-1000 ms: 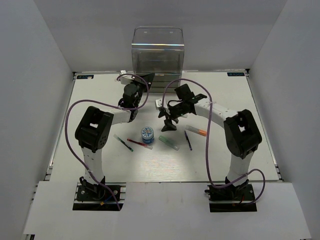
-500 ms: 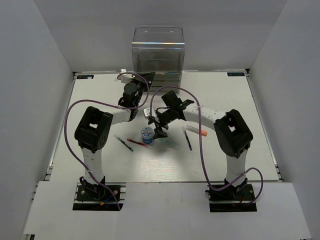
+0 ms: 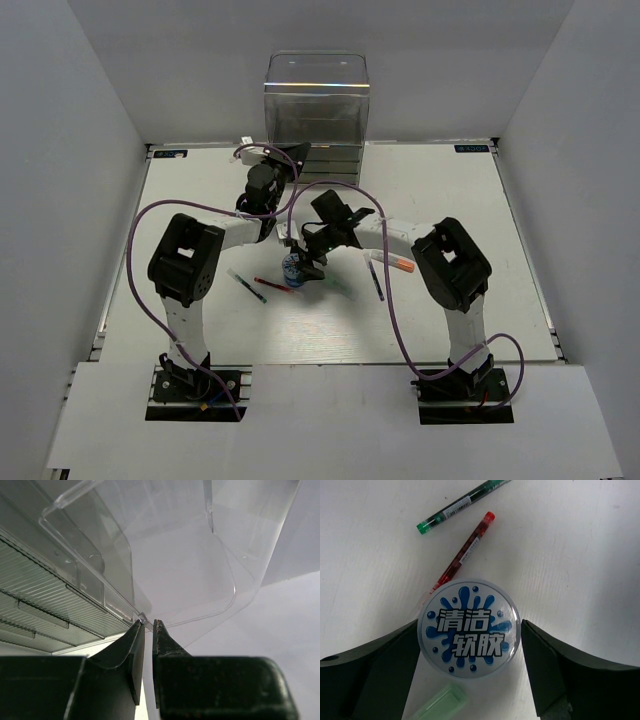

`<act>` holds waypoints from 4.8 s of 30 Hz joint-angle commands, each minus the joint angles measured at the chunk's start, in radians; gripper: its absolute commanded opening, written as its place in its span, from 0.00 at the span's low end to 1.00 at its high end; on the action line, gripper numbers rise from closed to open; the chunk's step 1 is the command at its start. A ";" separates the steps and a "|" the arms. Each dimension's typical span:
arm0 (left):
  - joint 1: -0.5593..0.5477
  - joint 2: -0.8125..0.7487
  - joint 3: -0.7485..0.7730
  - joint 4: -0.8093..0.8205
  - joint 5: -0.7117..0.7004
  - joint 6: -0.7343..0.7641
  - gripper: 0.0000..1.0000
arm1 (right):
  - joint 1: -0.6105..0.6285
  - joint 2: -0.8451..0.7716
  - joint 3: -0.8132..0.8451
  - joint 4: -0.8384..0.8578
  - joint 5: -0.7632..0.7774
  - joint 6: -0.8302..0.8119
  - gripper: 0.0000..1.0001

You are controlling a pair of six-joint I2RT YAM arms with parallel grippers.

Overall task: Sort the stationery into containers
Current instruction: Pick up the stationery from the center of the board, then place the stationery in the drawer.

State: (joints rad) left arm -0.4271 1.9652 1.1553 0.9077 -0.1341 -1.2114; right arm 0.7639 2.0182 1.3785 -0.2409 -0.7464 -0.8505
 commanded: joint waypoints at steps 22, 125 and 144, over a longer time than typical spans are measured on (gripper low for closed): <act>0.005 -0.101 0.070 0.059 0.010 0.021 0.00 | -0.078 -0.308 -0.228 0.198 0.234 0.005 0.08; 0.005 -0.163 -0.011 -0.151 0.059 0.090 0.40 | -0.313 0.183 0.294 0.905 0.822 0.387 0.00; 0.005 -0.022 0.248 -0.230 0.048 0.145 0.47 | -0.318 0.155 0.280 0.842 0.802 0.447 0.00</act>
State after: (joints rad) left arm -0.4271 1.9697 1.3762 0.6407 -0.0891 -1.0828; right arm 0.4515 2.2223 1.6531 0.6720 0.0677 -0.4618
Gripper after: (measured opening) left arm 0.465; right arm 0.714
